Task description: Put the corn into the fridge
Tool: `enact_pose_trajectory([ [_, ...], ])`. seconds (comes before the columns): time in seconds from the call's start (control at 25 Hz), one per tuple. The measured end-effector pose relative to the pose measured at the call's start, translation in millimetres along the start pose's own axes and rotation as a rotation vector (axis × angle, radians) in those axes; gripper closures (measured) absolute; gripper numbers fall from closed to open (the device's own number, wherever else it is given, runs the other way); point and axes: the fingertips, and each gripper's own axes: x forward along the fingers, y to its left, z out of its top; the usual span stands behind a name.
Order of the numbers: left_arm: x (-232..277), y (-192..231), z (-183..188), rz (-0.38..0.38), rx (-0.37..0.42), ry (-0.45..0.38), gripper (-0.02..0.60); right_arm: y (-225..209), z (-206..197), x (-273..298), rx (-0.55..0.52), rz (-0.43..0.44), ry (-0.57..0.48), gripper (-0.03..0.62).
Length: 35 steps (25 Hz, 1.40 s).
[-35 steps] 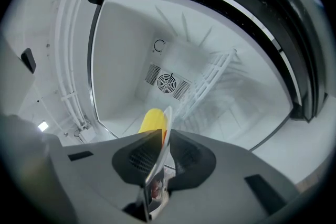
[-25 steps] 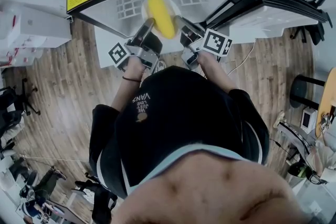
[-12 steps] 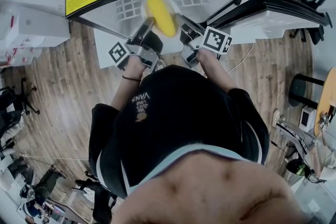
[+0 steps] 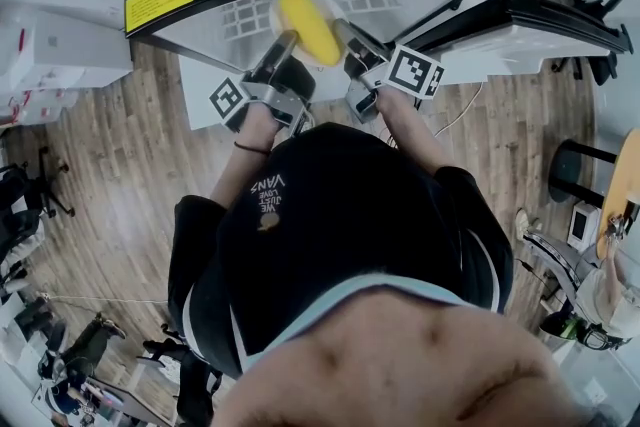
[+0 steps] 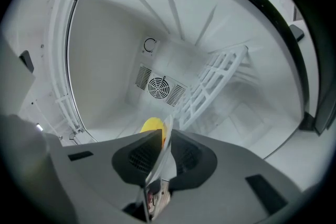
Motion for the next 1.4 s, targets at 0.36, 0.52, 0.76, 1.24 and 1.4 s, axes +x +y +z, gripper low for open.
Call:
enact_pose_trajectory([
  [0.36,5.3,1.1,2.8,0.022,-0.021,-0.055,0.497,1.2,10.4,7.5,-0.055,0.009,-0.024,0.521],
  [0.52,6.0,2.1,4.3,0.027,-0.025,-0.073,0.497,-1.5,14.8,6.0,-0.06,-0.004,-0.044,0.479],
  [0.76,7.9,2.6,8.7,0.025,-0.03,-0.088,0.497,3.1,15.9,-2.4,-0.092,0.003,-0.076,0.419],
  [1.24,11.5,2.9,12.3,0.011,-0.035,-0.118,0.497,30.5,15.5,-33.1,-0.418,0.024,-0.146,0.331],
  [1.4,11.7,2.2,12.6,0.005,-0.039,-0.129,0.497,39.3,1.7,-36.8,-0.609,-0.001,-0.119,0.316],
])
